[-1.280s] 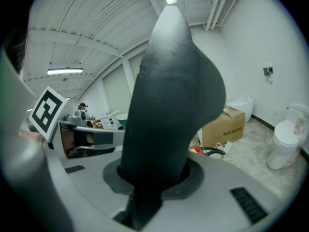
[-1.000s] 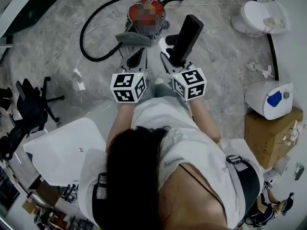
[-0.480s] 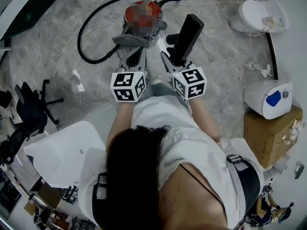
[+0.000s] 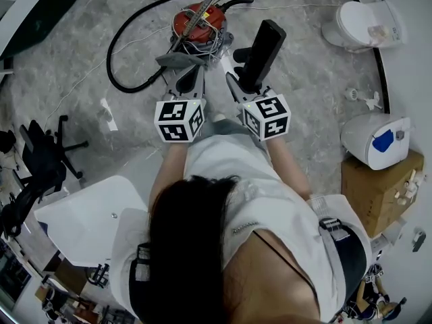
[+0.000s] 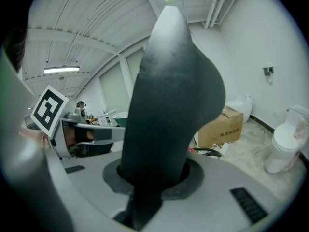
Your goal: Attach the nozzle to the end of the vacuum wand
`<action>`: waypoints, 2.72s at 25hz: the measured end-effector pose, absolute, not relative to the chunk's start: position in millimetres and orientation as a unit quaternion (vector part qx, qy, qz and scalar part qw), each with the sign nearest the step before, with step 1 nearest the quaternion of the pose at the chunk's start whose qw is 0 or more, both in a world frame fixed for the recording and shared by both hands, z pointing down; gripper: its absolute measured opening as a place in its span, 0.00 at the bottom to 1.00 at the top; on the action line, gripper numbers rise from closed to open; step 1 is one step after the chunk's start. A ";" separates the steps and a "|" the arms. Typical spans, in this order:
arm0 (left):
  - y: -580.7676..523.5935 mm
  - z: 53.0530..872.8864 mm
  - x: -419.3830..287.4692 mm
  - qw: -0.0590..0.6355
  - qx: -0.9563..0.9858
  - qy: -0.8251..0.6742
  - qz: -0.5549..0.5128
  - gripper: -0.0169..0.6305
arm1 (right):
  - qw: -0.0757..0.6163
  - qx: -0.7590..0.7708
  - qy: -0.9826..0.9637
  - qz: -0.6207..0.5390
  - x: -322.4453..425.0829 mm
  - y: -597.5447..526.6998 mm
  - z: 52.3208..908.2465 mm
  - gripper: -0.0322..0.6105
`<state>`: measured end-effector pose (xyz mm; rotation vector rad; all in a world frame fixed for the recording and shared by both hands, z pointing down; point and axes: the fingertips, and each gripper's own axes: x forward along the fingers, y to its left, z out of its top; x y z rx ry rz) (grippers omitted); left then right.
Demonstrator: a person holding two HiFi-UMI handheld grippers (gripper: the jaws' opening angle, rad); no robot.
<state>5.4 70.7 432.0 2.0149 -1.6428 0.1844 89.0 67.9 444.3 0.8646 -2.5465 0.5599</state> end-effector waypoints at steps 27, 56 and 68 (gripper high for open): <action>-22.9 438.4 -41.1 0.263 0.773 -0.567 0.105 0.03 | 0.202 0.347 -0.888 0.226 39.1 -17.6 452.5 0.20; -110.2 463.5 -85.3 0.223 0.837 -0.470 0.169 0.03 | 0.198 0.438 -0.844 0.239 -11.6 -89.3 451.9 0.20; -128.7 474.8 -76.3 0.213 0.844 -0.458 0.182 0.03 | 0.195 0.443 -0.841 0.241 -6.7 -107.4 457.5 0.20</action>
